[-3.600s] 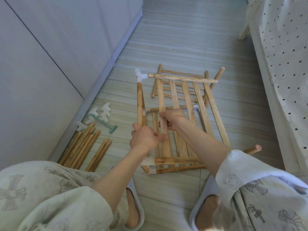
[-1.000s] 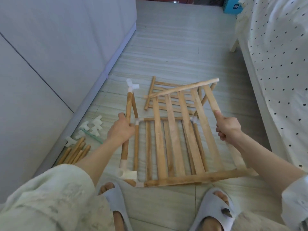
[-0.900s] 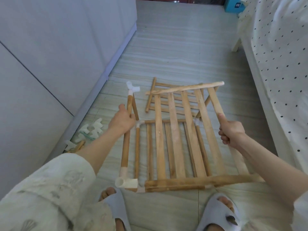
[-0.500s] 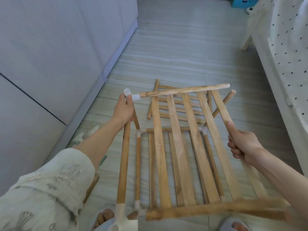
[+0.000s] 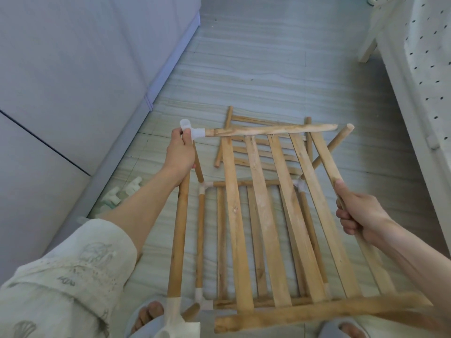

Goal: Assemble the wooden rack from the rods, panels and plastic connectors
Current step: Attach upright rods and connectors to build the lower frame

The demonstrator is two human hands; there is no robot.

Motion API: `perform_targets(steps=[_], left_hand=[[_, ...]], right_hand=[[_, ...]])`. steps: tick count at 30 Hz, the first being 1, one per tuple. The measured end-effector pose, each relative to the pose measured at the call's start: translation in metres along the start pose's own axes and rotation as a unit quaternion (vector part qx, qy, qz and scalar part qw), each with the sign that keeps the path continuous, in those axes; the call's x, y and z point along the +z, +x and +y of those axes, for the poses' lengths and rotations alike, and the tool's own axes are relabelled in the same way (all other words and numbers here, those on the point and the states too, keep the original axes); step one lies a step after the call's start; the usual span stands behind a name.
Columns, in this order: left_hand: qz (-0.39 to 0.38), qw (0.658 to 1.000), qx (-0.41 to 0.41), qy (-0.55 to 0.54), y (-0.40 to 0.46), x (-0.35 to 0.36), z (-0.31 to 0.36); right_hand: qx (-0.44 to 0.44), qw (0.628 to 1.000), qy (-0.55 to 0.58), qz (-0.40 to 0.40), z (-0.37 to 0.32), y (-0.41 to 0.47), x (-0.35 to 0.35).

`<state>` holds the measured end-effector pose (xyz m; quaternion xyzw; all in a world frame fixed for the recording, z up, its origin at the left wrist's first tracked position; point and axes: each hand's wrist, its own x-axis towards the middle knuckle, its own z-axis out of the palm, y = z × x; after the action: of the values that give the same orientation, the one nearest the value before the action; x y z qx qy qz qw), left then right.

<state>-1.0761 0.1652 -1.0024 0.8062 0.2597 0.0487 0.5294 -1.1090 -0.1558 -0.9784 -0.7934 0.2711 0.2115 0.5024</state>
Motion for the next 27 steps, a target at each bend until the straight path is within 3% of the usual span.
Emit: perform_targets(steps=[5,11,20,27], left_hand=[[0.004,1.0,0.012,0.007,0.001,0.0,-0.003],[0.011,1.0,0.014,0.0,-0.001,0.002,-0.004],[0.027,0.998,0.046,0.042,-0.001,0.001,-0.013],[-0.024,0.993,0.066,0.099,0.002,-0.001,-0.005]], right_hand=[[-0.035,0.999,-0.016,-0.004,-0.004,0.001,0.005],[-0.059,0.995,-0.045,-0.064,-0.005,0.001,0.004],[-0.14,0.988,-0.046,-0.035,0.001,0.008,0.02],[-0.126,0.991,-0.033,-0.031,-0.001,0.014,0.023]])
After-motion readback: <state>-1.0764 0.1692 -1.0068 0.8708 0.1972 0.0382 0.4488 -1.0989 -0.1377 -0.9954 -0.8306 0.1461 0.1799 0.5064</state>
